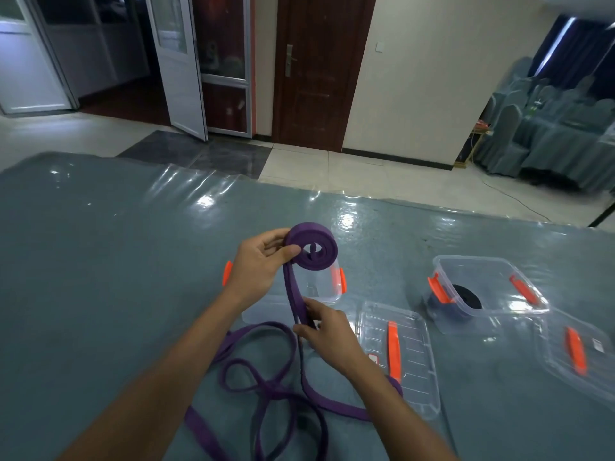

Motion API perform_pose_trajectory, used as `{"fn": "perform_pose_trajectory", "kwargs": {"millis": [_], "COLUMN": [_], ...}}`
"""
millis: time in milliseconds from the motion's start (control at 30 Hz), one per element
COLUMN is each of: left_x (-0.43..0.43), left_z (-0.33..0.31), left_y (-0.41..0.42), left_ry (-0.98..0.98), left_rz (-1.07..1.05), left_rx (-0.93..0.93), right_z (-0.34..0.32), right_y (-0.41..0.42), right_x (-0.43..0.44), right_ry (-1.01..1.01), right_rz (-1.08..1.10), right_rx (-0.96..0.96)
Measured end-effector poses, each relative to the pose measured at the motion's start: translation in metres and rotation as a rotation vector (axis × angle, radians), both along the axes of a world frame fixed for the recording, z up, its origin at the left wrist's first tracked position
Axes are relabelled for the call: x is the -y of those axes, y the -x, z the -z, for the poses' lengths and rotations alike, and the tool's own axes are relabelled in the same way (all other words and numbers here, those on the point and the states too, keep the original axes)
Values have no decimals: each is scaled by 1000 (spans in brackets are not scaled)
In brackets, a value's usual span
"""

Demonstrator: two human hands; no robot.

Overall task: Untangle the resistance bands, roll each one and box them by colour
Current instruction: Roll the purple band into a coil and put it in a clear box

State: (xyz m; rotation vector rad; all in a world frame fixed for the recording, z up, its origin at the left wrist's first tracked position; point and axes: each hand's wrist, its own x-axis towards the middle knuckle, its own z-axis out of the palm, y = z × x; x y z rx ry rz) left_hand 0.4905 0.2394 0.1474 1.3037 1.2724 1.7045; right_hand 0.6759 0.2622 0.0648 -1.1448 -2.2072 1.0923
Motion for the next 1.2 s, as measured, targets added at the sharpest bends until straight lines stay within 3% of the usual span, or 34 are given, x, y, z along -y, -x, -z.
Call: {"fn": "perform_pose_trajectory", "kwargs": {"millis": [133, 300, 500, 600, 700, 900, 1067, 1200], "left_x": [-2, 1, 6, 9, 12, 12, 12, 12], "left_z": [11, 29, 31, 31, 36, 49, 54, 51], "left_y": [6, 12, 0, -5, -6, -3, -5, -2], "left_ry": [88, 253, 216, 192, 166, 175, 150, 115], "left_rz": [44, 74, 161, 150, 97, 36, -2, 4], "left_rx": [-122, -406, -753, -721, -542, -267, -325, -427], "right_z": [-9, -39, -53, -54, -55, -58, -53, -54], "right_y": [-11, -23, -21, -19, -18, -14, -10, -13], "right_x": [-7, -18, -23, -24, -23, -18, -12, -13], "right_ry": [20, 10, -111, -134, -105, 102, 145, 26], "right_rz": [45, 151, 1, 1, 51, 143, 199, 129], "right_rx": [-10, -216, 6, -7, -100, -417, -480, -353]}}
